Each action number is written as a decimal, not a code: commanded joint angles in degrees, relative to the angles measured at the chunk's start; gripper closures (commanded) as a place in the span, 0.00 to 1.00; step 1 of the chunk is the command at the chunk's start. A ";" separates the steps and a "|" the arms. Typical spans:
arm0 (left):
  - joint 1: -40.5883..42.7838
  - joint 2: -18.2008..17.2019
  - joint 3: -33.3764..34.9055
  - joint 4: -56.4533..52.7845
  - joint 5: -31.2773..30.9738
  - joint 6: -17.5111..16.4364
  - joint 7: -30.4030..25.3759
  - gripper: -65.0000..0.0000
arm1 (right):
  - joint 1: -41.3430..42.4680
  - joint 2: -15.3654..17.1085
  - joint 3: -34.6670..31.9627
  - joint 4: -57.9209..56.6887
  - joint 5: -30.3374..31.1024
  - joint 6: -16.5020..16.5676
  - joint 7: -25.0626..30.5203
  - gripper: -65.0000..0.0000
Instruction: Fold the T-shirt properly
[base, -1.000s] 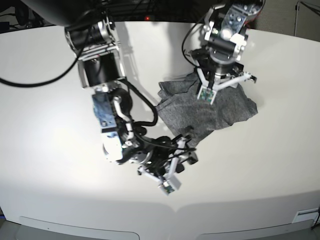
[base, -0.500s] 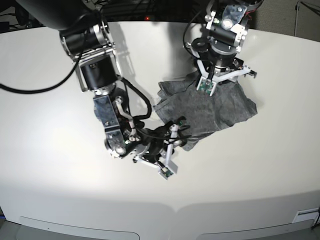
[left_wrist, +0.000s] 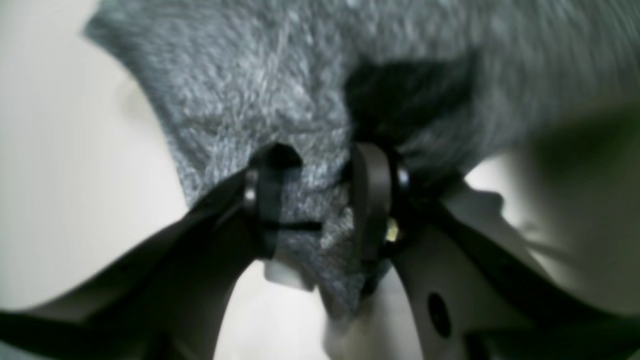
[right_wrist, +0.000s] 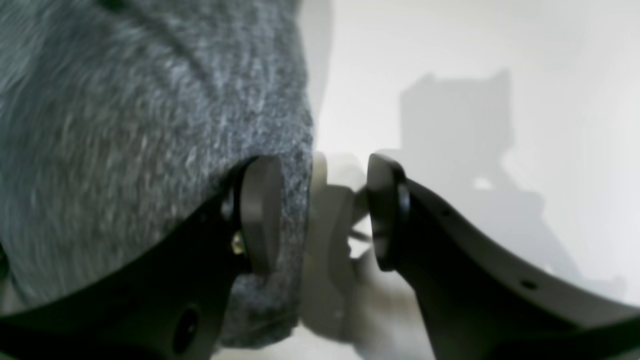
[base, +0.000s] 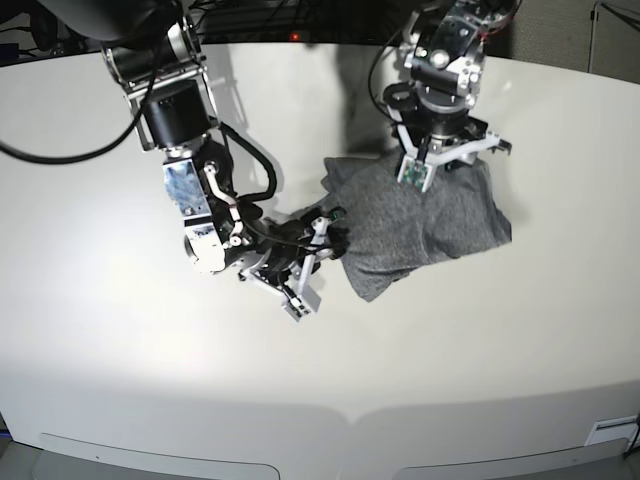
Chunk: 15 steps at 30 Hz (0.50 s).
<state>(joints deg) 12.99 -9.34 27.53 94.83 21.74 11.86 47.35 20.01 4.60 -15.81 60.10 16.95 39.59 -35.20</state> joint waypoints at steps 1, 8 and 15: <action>-0.94 -0.24 -0.11 -2.16 -0.33 -0.24 2.16 0.65 | 1.40 0.00 0.04 0.96 1.38 0.41 -0.48 0.56; -6.03 -0.42 -0.11 -8.39 6.64 -0.28 1.90 0.65 | 1.38 0.00 0.04 1.03 7.13 0.41 -8.74 0.56; -11.43 -3.58 -0.09 -8.39 6.47 -0.28 -1.66 0.65 | 0.17 0.00 0.04 5.07 19.26 0.41 -18.05 0.56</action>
<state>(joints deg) 2.11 -12.75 27.46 85.82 28.08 11.42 45.60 18.87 4.75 -15.84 64.03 34.87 39.66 -54.35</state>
